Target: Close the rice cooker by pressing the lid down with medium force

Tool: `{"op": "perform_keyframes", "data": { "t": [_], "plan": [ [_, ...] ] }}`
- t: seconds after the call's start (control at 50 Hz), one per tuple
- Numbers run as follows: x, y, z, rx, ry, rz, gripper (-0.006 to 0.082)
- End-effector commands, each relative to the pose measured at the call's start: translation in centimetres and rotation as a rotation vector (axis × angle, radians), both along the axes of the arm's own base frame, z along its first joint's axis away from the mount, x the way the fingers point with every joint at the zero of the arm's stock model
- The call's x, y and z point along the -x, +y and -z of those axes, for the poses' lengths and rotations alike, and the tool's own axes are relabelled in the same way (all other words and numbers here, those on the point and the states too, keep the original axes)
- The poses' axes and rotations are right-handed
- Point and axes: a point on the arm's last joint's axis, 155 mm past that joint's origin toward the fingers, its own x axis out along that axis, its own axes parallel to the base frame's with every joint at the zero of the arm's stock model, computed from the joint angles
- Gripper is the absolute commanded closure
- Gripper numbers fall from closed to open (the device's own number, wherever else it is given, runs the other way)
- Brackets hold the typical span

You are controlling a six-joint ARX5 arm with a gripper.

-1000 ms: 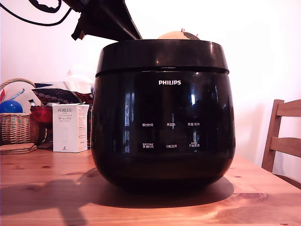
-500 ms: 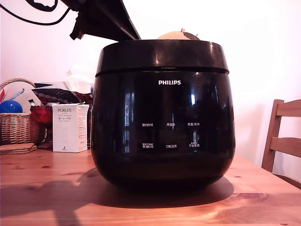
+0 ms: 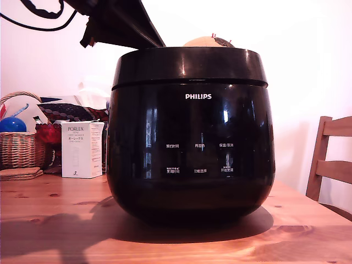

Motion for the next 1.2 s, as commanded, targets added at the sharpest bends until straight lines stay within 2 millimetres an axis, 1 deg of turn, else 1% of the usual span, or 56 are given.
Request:
{"op": "perform_keyframes", "data": {
  "t": [0.0, 0.22, 0.32, 0.52, 0.74, 0.84, 0.94, 1.02, 1.18],
  "plan": [
    [0.9, 1.7, 8.0, -0.163, 0.157, -0.022, 0.0791],
    [0.9, 2.0, 10.4, -0.216, 0.206, -0.024, 0.0791],
    [1.0, 2.0, 11.1, -0.230, 0.222, -0.020, 0.0791],
    [1.7, 2.6, 11.8, -0.266, 0.247, -0.011, 0.0791],
    [1.8, 2.6, 11.9, -0.270, 0.252, -0.011, 0.0791],
    [1.6, 2.1, 11.4, -0.241, 0.241, 0.002, 0.0791],
    [1.1, 1.4, 10.3, -0.195, 0.205, 0.013, 0.0791],
    [0.6, 1.0, 8.9, -0.157, 0.160, 0.013, 0.0791],
    [-0.7, 0.9, 5.5, -0.076, 0.053, -0.006, 0.0791]
  ]
}}
